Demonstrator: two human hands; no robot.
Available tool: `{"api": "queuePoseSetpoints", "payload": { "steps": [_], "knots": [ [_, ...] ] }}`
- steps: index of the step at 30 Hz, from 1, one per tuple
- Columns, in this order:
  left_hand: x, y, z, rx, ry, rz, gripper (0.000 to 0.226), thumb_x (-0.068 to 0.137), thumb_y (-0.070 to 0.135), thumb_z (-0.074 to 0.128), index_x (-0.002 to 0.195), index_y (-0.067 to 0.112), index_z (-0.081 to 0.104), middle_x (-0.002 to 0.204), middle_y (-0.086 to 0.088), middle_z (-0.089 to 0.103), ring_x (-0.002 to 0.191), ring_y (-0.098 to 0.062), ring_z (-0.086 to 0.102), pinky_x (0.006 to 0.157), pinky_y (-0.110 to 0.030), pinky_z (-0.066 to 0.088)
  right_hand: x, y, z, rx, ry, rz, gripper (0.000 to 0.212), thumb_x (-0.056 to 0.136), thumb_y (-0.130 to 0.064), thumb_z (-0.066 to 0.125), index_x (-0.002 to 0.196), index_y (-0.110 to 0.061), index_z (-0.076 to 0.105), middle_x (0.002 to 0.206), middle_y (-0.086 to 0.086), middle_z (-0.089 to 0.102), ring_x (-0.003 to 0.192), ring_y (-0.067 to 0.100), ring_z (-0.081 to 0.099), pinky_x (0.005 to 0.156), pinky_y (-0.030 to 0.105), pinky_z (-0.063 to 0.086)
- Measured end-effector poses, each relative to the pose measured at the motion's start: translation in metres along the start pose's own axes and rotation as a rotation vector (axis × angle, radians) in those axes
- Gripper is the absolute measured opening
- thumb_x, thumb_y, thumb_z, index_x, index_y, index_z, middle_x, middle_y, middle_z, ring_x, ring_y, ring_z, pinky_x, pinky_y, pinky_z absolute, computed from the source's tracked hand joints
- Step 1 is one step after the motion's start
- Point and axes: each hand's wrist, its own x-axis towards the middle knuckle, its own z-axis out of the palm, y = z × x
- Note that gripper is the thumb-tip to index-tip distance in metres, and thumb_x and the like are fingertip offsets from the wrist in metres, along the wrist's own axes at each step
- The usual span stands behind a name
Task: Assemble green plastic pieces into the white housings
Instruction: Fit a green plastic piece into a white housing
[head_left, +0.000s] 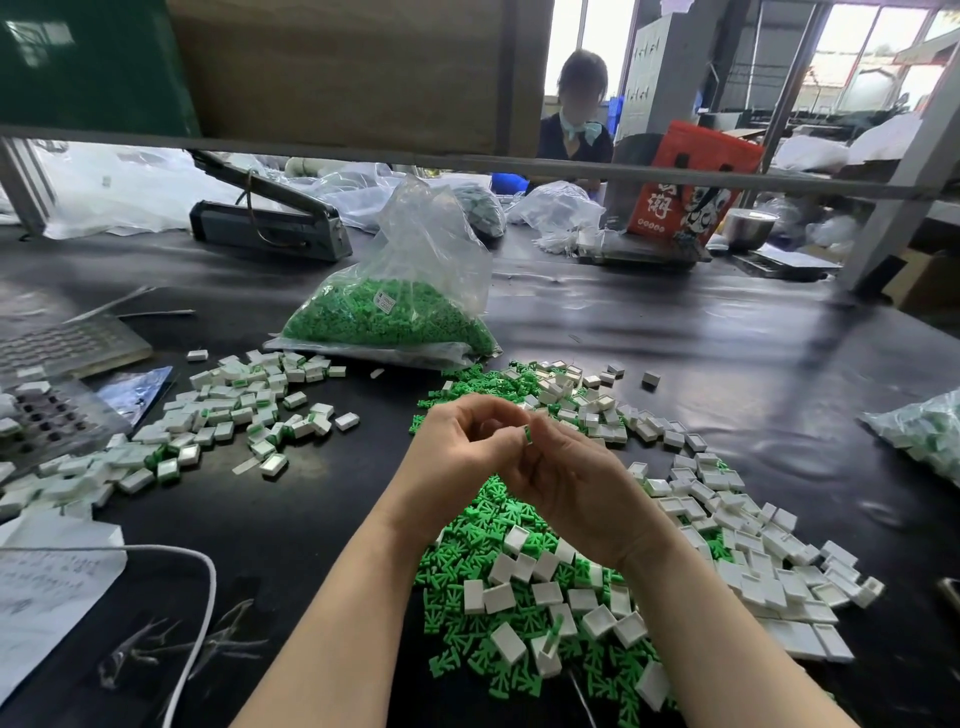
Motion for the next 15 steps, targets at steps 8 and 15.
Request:
{"api": "queuePoseSetpoints", "payload": {
  "steps": [8,15],
  "knots": [
    [-0.0015,0.0021,0.0052,0.013,0.057,0.007,0.015,0.065,0.012,0.06,0.077,0.005,0.066,0.066,-0.013,0.049,0.063,-0.029,0.049,0.062,-0.046,0.046,-0.0002,-0.0012,0.0025,-0.072,-0.015,-0.018,0.046,0.087,-0.039,0.07,0.119,-0.007,0.064,0.109,0.017,0.044,0.095,0.025,0.044,0.084,0.03,0.038],
    [-0.0019,0.0056,0.0075,0.014,0.073,0.041,0.018,0.066,0.008,0.058,0.078,-0.001,0.068,0.069,-0.008,0.053,0.055,-0.023,0.054,0.054,-0.04,0.051,-0.0008,-0.001,0.0059,-0.076,-0.005,-0.014,0.045,0.087,-0.042,0.066,0.118,-0.01,0.068,0.101,0.014,0.049,0.09,0.024,0.046,0.081,0.027,0.043]
  ]
}}
